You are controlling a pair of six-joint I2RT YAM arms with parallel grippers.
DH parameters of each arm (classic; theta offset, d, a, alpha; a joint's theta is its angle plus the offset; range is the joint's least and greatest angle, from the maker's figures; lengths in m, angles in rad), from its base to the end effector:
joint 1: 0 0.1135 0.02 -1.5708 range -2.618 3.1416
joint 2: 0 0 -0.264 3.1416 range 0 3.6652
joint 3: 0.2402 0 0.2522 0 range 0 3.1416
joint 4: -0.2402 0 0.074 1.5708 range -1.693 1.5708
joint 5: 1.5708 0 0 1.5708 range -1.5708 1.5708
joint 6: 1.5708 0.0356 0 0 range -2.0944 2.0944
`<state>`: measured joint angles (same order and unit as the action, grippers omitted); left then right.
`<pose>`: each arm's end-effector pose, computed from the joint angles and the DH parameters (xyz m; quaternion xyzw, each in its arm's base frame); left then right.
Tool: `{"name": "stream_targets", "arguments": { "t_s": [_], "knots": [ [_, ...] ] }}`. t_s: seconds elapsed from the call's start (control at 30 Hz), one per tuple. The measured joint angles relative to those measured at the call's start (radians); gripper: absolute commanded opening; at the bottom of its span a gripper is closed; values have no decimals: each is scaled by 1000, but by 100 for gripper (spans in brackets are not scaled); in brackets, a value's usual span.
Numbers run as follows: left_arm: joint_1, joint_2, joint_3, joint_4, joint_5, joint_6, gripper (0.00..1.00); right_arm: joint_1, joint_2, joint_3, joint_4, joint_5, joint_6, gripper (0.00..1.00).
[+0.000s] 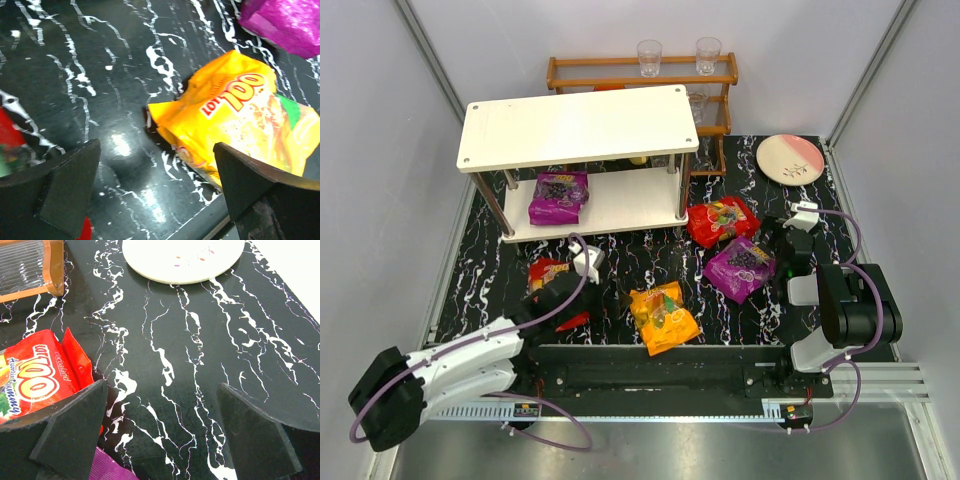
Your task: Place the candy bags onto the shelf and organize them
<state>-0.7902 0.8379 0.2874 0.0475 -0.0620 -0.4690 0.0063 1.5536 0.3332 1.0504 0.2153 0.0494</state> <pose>0.1279 -0.1260 0.1799 0.1220 0.8519 -0.2779 0.4268 0.2632 -0.0059 0.1496 0.0856 0.7585 -0.0643 0.6428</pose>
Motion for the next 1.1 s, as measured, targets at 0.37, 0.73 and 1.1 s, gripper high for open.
{"name": "stream_targets", "arguments": {
  "t_s": [0.37,0.73,1.1],
  "knots": [
    [-144,156,8,232,85,-89,99,0,0,0,0,0,0,100],
    [-245,373,73,332,94,-163,79,0,0,0,0,0,0,100],
    [-251,457,121,316,105,-172,4,0,0,0,0,0,0,100]
  ]
}}
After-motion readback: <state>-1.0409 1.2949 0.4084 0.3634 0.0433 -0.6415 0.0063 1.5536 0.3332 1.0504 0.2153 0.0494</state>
